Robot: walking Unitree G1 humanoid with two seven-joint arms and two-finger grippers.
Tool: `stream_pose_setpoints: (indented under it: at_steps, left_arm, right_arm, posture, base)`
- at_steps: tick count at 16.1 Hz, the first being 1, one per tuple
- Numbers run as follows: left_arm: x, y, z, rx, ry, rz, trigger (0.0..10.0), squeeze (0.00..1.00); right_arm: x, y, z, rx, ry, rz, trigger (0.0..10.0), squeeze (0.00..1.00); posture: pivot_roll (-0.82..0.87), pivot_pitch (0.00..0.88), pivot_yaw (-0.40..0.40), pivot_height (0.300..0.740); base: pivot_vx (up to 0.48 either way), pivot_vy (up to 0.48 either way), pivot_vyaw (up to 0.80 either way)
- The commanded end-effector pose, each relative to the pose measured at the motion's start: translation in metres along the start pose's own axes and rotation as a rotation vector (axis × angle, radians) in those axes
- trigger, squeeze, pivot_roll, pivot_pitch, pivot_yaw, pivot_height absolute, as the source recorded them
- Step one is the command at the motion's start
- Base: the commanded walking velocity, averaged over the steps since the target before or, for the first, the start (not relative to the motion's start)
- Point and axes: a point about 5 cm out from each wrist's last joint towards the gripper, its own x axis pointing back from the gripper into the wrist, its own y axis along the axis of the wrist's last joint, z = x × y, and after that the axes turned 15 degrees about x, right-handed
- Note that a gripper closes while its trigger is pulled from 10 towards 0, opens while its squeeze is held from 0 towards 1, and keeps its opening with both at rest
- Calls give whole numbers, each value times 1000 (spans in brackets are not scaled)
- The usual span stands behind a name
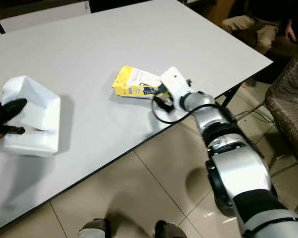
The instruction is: Picking trash to rubbish bin
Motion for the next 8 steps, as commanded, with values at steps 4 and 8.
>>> stream_pose_setpoints:
  at_steps: [4, 8]
  left_arm:
    - [9, 3, -2, -18, -8, 2, 0, 0]
    - [13, 8, -2, -42, -5, -5, 0, 0]
  right_arm:
    - [1, -16, 15, -19, 60, 34, 10000, 0]
    - [-1, -13, 19, -53, 19, -3, 431, 0]
  posture:
    - [336, 193, -78, 740]
    - [370, 196, -72, 740]
  base:
    - [0, 0, 0]
    - [0, 0, 0]
